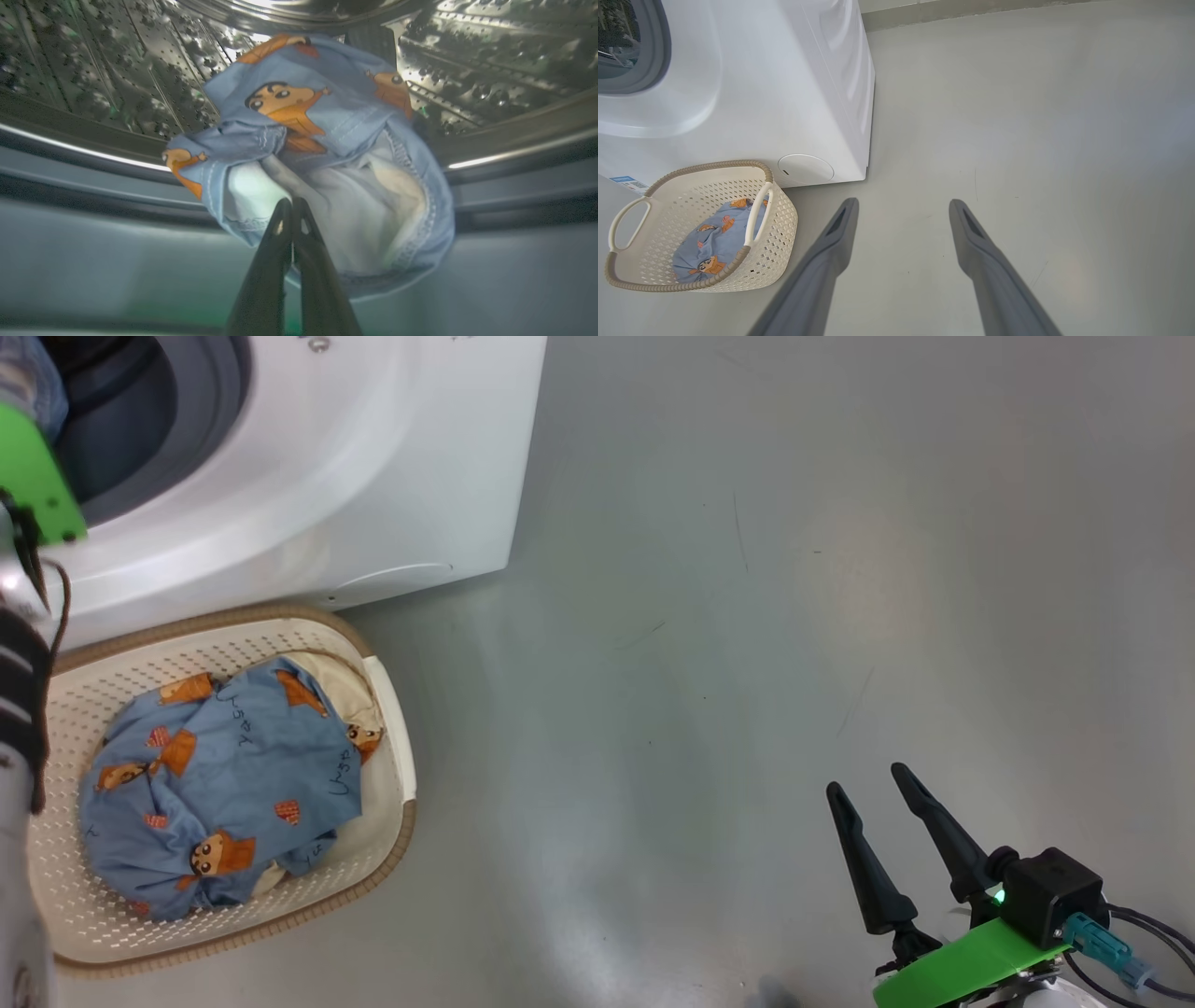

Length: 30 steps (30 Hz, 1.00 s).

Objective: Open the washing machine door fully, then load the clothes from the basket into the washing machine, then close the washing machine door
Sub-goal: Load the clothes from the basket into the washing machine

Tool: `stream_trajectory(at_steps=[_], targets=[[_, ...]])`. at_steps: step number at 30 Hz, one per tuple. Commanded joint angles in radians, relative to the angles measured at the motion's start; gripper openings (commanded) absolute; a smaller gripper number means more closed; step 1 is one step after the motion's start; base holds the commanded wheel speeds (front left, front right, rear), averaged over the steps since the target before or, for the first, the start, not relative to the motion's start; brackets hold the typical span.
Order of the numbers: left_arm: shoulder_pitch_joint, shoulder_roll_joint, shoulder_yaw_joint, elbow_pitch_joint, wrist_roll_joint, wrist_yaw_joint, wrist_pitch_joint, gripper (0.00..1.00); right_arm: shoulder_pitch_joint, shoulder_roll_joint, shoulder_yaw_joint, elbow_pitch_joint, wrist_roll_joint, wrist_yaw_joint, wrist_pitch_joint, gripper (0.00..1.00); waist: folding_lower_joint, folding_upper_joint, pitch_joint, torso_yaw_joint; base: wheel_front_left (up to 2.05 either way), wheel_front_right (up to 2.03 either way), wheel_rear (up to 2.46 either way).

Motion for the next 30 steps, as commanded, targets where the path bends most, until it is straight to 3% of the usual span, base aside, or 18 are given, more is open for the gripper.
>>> stream_trajectory(at_steps=[1, 17, 30], targets=[[-0.029, 0.037, 0.002, -0.03, -0.001, 0.007, -0.021, 0.0, 0.023, -0.012, 0.022, -0.02, 0.001, 0.002, -0.005, 1.0, 0.0, 0.0, 0.0, 0.001, 0.0, 0.0, 0.0], [-0.046, 0.081, 0.032, -0.049, -0.055, -0.012, -0.293, 0.0, 0.064, -0.032, 0.038, -0.03, 0.004, 0.002, -0.005, 1.0, 0.0, 0.0, 0.008, -0.053, 0.0, 0.0, 0.0], [-0.086, 0.102, 0.026, -0.103, -0.064, -0.01, -0.355, 0.0, 0.087, -0.015, 0.024, -0.046, 0.006, 0.002, -0.005, 1.0, 0.0, 0.0, 0.065, -0.077, 0.0, 0.0, 0.0]])
